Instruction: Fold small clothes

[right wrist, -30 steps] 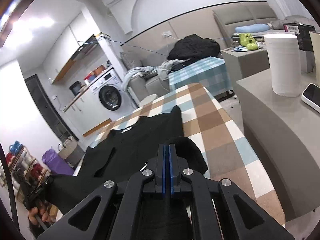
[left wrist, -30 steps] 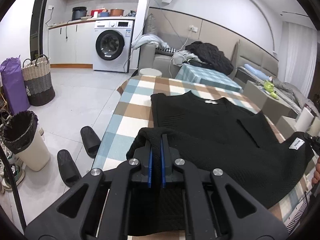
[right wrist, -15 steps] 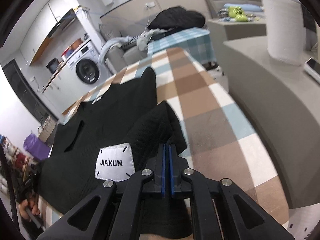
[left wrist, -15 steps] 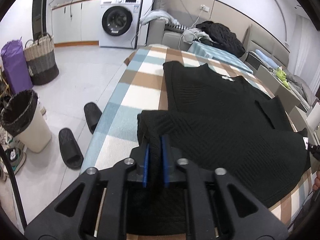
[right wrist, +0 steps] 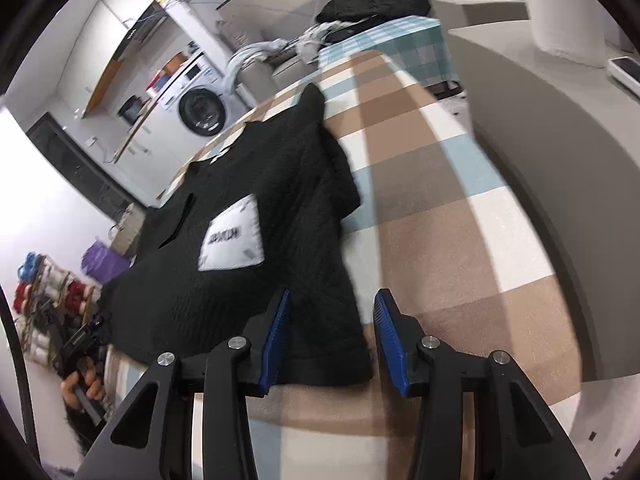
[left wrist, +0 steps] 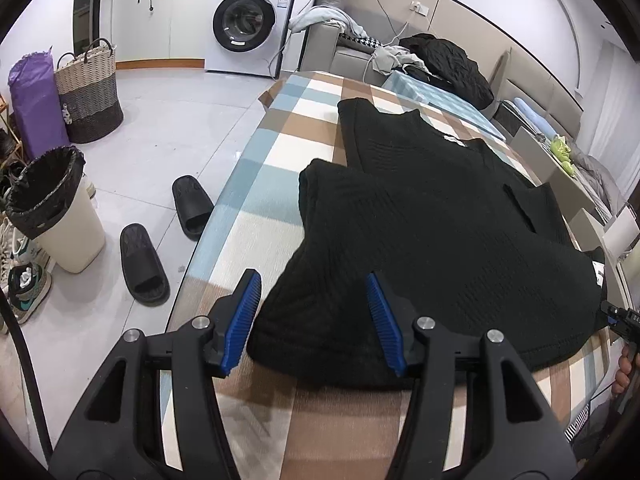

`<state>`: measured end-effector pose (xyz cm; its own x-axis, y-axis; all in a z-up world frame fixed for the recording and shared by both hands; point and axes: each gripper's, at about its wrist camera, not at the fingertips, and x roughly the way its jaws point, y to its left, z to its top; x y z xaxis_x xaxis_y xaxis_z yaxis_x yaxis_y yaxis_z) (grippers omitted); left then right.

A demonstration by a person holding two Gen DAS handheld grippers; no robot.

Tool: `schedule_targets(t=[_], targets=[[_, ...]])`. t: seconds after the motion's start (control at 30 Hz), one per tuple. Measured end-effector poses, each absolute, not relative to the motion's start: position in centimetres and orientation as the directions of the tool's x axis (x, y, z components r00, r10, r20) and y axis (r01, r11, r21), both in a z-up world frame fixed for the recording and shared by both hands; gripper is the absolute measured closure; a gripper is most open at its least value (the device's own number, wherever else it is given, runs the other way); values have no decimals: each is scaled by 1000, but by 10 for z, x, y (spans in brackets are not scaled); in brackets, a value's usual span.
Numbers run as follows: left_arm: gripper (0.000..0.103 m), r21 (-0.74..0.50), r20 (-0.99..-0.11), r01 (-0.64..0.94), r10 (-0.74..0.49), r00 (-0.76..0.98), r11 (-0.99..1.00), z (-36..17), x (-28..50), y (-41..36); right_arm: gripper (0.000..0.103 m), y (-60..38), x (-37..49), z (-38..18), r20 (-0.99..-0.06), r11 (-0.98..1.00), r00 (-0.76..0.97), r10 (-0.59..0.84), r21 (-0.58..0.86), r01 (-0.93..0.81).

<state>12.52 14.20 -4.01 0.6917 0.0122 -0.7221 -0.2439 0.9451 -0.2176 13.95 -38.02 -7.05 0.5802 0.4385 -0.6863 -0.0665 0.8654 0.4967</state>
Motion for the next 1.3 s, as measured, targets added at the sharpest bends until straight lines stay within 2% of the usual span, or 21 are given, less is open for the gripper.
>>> schedule_targets(t=[0.07,0.23,0.5,0.57,0.63,0.7,0.77,0.83,0.9,1.1,1.3], targets=[[51,-210,-722,-256,27,692,944,-37,117,142,67,-375,134,-65,-694,875,575,433,477,-83],[51,-175,-735,-280,64,675,944,-31,102,142,68,-376,116,-45,-602,809,599,528,571,-139],[51,-148,-761,-266,62,645,952,-35,101,134,69,-367,134,-58,-673,849,569,473,522,-88],[51,-132,-765,-271,76,639,954,-38,104,133,88,-367,135,-63,-687,861,572,449,504,-70],[51,-136,-762,-268,72,644,954,-38,108,134,95,-370,133,-64,-681,859,585,441,509,-55],[51,-145,-762,-271,67,644,952,-39,112,136,97,-374,129,-63,-665,854,608,434,518,-43],[57,-148,-764,-266,61,642,952,-41,117,136,97,-378,127,-61,-649,841,616,445,539,-41],[82,-159,-750,-250,48,660,955,-38,117,133,98,-381,125,-58,-640,835,627,443,550,-28],[93,-161,-732,-244,50,680,956,-31,118,129,98,-385,124,-53,-621,820,645,444,572,-14],[95,-210,-673,-230,30,739,950,3,128,130,98,-392,135,-31,-544,761,687,482,648,-21],[95,-195,-613,-213,51,788,957,41,158,130,98,-398,173,-4,-456,699,738,497,715,-29]])
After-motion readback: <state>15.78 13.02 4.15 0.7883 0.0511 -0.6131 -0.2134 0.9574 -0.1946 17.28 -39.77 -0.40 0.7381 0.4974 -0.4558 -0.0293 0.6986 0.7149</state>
